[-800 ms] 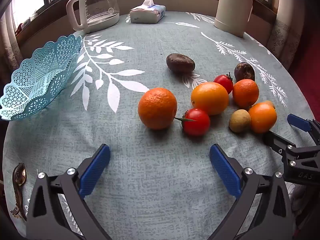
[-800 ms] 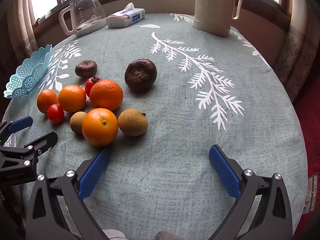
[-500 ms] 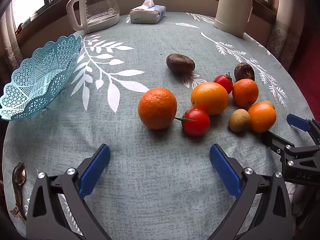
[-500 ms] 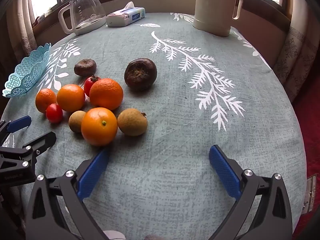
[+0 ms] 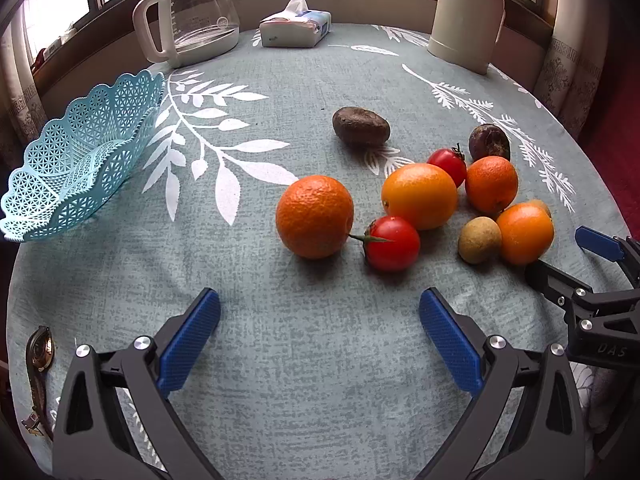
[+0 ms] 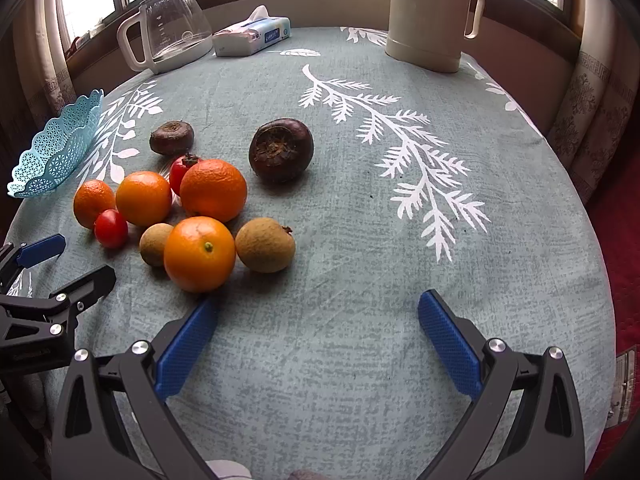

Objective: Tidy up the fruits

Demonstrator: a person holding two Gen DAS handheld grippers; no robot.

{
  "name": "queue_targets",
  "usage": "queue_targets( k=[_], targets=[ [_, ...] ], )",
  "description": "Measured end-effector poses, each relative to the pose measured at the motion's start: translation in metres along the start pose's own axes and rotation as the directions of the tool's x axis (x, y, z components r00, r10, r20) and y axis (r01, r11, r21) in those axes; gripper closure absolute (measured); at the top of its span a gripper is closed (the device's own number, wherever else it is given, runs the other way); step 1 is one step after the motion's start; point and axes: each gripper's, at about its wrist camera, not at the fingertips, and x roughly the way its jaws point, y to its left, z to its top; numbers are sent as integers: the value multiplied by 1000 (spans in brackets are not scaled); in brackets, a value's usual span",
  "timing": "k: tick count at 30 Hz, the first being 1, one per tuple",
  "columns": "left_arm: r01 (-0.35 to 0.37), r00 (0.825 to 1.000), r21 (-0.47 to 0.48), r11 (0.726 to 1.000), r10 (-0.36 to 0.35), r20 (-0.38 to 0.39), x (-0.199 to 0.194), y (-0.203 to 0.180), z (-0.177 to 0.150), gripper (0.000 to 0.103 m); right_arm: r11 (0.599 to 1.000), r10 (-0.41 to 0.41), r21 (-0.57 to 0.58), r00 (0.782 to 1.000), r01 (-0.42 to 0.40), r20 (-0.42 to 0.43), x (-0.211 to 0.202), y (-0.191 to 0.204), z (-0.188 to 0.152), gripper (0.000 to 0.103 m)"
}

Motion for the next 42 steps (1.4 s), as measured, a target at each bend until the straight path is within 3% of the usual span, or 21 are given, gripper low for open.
queue_targets(
  k=[23, 37, 42],
  targets=[
    [5, 1000, 0, 1000, -5, -1, 0, -4, 0, 2, 1000, 16, 9, 1000, -16, 5, -2, -2, -1, 5],
    [19, 1000, -3, 1000, -19, 0, 0, -1, 0, 2, 996, 87, 7, 995, -87, 53, -15, -1, -2, 5],
    [67, 998, -33, 997, -66, 6, -6, 9, 2, 2, 993, 117, 10, 989, -119, 89, -25, -2, -3, 5]
  ],
)
